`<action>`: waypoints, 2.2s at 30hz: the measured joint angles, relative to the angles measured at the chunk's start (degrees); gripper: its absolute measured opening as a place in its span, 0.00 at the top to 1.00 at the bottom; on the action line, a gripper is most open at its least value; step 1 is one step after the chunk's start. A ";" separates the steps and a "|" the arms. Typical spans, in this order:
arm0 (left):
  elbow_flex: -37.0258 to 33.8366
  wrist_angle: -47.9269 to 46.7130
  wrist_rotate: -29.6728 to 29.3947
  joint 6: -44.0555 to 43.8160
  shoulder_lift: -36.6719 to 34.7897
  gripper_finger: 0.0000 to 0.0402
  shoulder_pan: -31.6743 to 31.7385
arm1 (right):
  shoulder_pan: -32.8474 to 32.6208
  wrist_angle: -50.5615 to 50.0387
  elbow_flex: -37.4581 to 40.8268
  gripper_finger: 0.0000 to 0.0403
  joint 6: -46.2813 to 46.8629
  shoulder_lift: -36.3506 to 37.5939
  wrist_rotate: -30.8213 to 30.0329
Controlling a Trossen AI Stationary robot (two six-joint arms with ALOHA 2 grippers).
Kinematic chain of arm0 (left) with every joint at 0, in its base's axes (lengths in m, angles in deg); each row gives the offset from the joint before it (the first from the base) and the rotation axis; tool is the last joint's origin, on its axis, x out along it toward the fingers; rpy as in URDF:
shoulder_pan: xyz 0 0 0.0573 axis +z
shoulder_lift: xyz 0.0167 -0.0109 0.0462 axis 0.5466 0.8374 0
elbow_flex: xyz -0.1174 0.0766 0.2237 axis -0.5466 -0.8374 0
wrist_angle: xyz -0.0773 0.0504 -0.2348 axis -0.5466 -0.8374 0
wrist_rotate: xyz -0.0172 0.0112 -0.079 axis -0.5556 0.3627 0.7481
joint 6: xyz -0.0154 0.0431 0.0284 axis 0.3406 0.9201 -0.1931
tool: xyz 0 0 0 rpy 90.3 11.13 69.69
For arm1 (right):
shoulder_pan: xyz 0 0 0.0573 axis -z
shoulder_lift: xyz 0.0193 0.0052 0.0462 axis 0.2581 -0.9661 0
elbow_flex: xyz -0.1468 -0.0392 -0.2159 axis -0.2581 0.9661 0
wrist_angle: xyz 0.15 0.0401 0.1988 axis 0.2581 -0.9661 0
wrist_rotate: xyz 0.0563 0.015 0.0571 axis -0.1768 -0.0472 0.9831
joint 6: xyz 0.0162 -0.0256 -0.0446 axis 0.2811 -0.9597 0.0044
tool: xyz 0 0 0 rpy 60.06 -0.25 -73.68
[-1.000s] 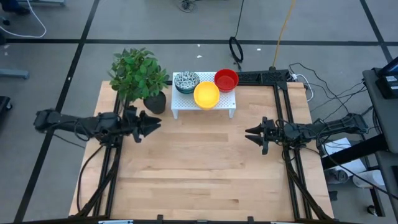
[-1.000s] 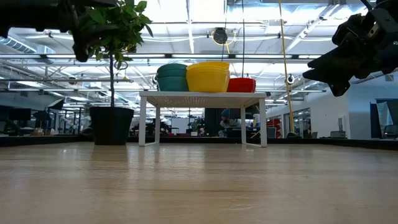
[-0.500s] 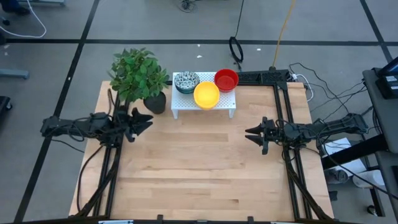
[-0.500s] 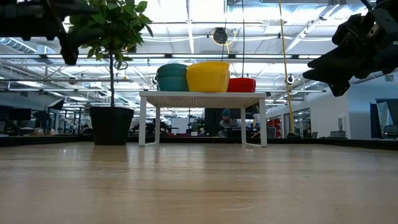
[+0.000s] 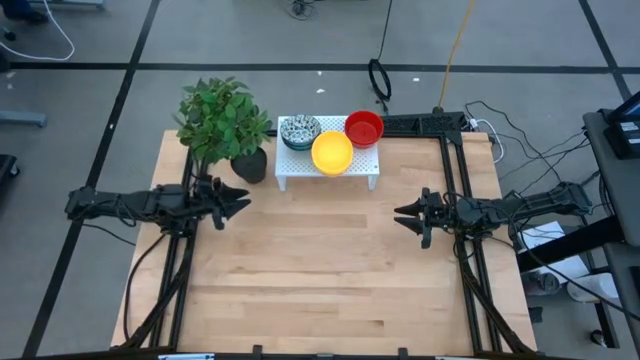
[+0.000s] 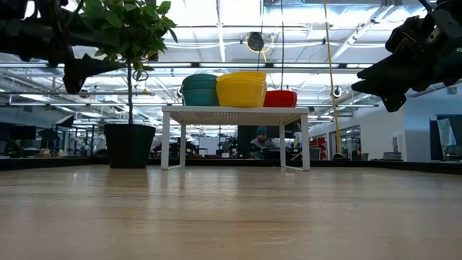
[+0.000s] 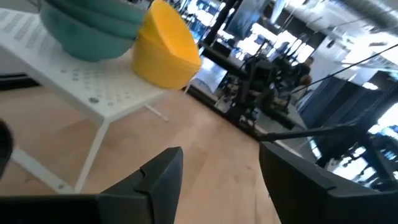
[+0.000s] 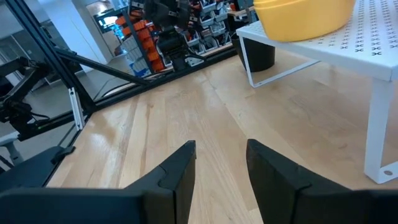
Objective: Pick & Place Mini bowls
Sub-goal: Return to Home Position
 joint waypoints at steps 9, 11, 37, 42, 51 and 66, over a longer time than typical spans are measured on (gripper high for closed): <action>0.00 -11.14 -3.66 -4.06 0.00 0.46 0.00 | 0.00 0.00 0.00 0.68 -0.02 0.00 0.00; 0.00 -12.66 -3.66 -4.11 0.00 0.46 0.00 | -0.02 0.00 -0.02 0.68 -0.01 -0.01 0.00; 0.00 -13.81 -3.64 -4.14 0.00 0.46 0.00 | -0.04 0.00 -0.07 0.68 0.00 3.59 0.00; 0.00 -13.81 -3.64 -4.12 0.00 0.46 0.00 | -0.04 0.00 -0.07 0.68 -0.02 3.59 -0.01; 0.00 -13.79 -3.64 -4.12 0.00 0.46 0.00 | -0.03 0.01 -0.07 0.68 -0.01 3.59 -0.02; 0.00 -13.81 -3.64 -4.12 0.00 0.46 0.00 | -0.04 0.02 -0.07 0.68 -0.02 3.59 -0.02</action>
